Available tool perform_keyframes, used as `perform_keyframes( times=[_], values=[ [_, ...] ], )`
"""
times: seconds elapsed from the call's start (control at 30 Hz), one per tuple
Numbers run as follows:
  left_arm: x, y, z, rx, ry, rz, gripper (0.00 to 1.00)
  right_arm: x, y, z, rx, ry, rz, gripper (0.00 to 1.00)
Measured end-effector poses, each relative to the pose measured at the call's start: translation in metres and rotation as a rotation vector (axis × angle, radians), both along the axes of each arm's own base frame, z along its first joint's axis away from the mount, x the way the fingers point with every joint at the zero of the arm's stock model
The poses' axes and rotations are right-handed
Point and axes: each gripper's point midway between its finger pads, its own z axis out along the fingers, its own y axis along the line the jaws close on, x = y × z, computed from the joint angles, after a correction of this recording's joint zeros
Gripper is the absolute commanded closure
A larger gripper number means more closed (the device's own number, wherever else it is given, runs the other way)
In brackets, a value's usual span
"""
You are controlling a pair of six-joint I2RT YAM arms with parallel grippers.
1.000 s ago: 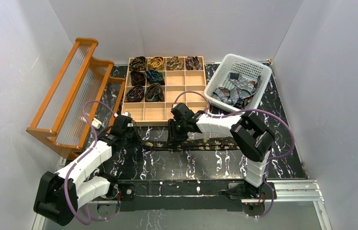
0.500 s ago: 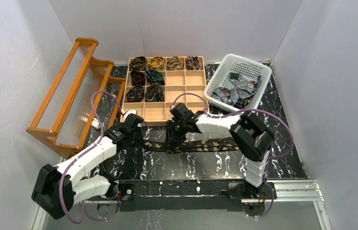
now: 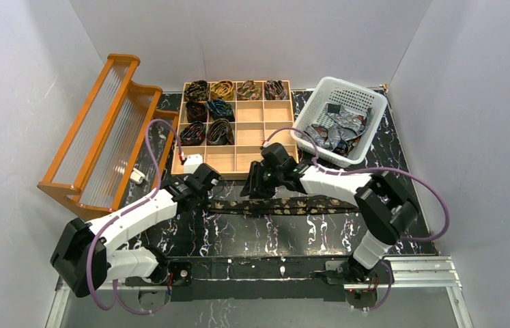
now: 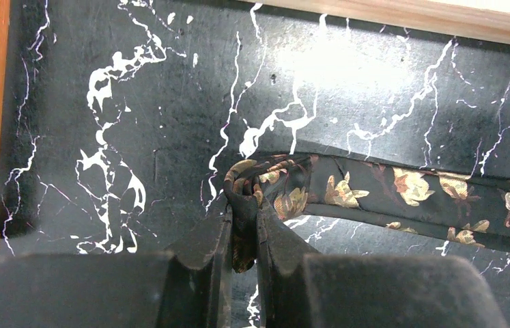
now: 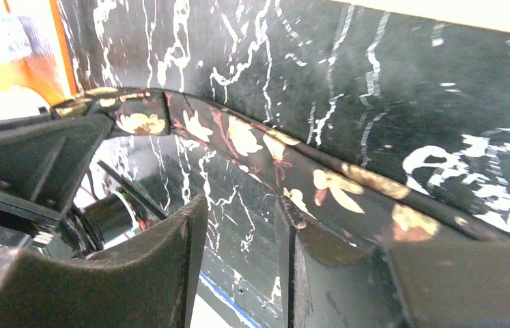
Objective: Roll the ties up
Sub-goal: Roll the tie at the center of the board.
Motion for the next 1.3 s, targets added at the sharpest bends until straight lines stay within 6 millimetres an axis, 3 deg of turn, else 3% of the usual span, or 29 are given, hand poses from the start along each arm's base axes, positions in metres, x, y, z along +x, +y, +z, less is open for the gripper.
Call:
perform_keyframes(
  times=[0.27, 0.4, 0.7, 1.0, 1.3],
  values=[
    [0.006, -0.014, 0.005, 0.136, -0.034, -0.017, 1.0, 0.032, -0.046, 0.014, -0.024, -0.067, -0.204, 0.47],
    [0.007, -0.022, 0.003, 0.223, -0.041, -0.026, 1.0, 0.04, -0.069, 0.014, -0.061, -0.079, -0.286, 0.44],
    [0.009, -0.059, -0.005, 0.375, -0.053, -0.09, 0.96, 0.049, -0.1, 0.027, -0.064, -0.116, -0.39, 0.4],
    [0.007, -0.086, -0.025, 0.435, -0.014, -0.141, 0.43, 0.05, -0.118, 0.018, -0.089, -0.093, -0.433, 0.37],
    [0.0, -0.129, -0.027, 0.169, 0.023, -0.237, 0.21, 0.049, -0.121, 0.018, -0.083, -0.084, -0.43, 0.32]
  ],
)
